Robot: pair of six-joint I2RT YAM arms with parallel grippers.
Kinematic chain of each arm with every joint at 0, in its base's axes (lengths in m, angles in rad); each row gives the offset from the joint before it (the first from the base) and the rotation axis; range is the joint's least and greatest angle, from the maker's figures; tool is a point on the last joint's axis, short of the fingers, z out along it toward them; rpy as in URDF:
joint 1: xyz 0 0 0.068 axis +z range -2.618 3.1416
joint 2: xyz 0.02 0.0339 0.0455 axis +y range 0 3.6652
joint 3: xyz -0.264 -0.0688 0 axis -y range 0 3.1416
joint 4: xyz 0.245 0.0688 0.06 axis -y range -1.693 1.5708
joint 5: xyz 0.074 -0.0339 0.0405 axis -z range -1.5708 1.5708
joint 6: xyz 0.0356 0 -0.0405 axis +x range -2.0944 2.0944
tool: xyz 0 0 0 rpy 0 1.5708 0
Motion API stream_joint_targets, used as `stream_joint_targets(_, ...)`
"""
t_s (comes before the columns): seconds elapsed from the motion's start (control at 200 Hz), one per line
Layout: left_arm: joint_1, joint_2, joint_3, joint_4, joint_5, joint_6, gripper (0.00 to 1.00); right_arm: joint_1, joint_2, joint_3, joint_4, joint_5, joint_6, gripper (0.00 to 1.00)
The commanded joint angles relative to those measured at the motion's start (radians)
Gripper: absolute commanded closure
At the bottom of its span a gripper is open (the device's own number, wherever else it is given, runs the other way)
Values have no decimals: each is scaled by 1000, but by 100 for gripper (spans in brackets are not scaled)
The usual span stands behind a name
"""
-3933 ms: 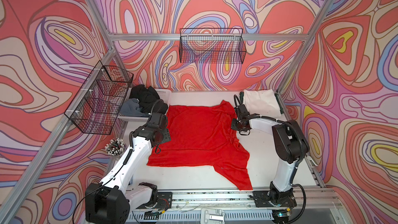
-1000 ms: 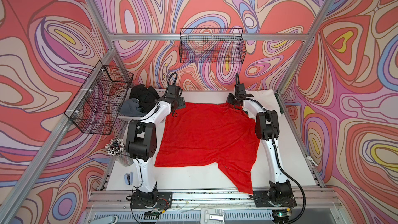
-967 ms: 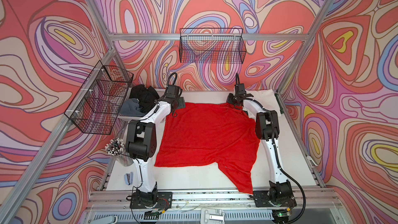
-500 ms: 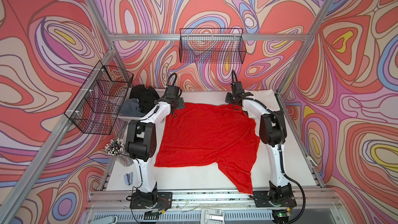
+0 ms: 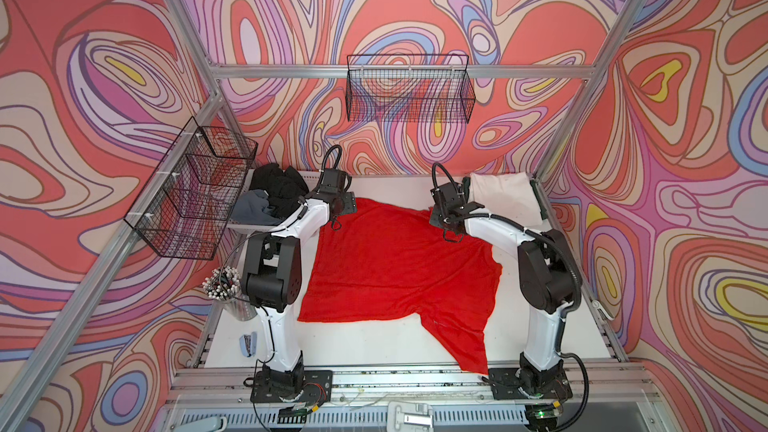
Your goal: Fold and stack the t-shirts
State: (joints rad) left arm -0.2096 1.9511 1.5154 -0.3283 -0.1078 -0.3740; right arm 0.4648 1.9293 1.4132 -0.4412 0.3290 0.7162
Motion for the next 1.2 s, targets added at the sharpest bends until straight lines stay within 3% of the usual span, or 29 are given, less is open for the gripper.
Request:
stream_joint_targets(0.0,1,-37,-9,15,10,-6,20,51,-63,-79,-15,75,116,100)
stream_joint_targets(0.02,1,-35,-8,11,9,-6,20,59,-64,-89,-27,69,122,100)
stream_joint_targets(0.055,1,-35,-6,12,8,-6,20,66,-59,-98,-52,54,126,89)
stream_joint_targets(0.12,1,-34,-4,6,9,-6,20,66,-58,-106,-98,25,126,76)
stream_joint_targets(0.165,1,-35,0,4,7,-6,20,65,-69,-106,-105,10,113,72)
stream_joint_targets(0.25,1,-41,-1,0,5,-8,20,61,-66,-35,-140,-3,57,40)
stream_joint_targets(0.305,1,-46,-2,-3,3,-9,20,55,-18,78,-212,-13,18,35)
stream_joint_targets(0.566,-1,-71,-16,3,-1,-14,20,8,262,445,-297,-87,-117,34)
stream_joint_targets(0.821,-6,-77,-12,1,7,-18,20,-24,448,616,-326,-87,-168,40)
stream_joint_targets(0.936,-10,-78,-13,-4,1,-15,20,-25,478,625,-342,-41,-173,48)
stream_joint_targets(1.102,-11,-69,-10,-6,-1,-16,20,-32,444,564,-308,-21,-169,67)
stream_joint_targets(1.197,-11,-67,-8,-8,-1,-15,20,-33,422,547,-311,-3,-165,67)
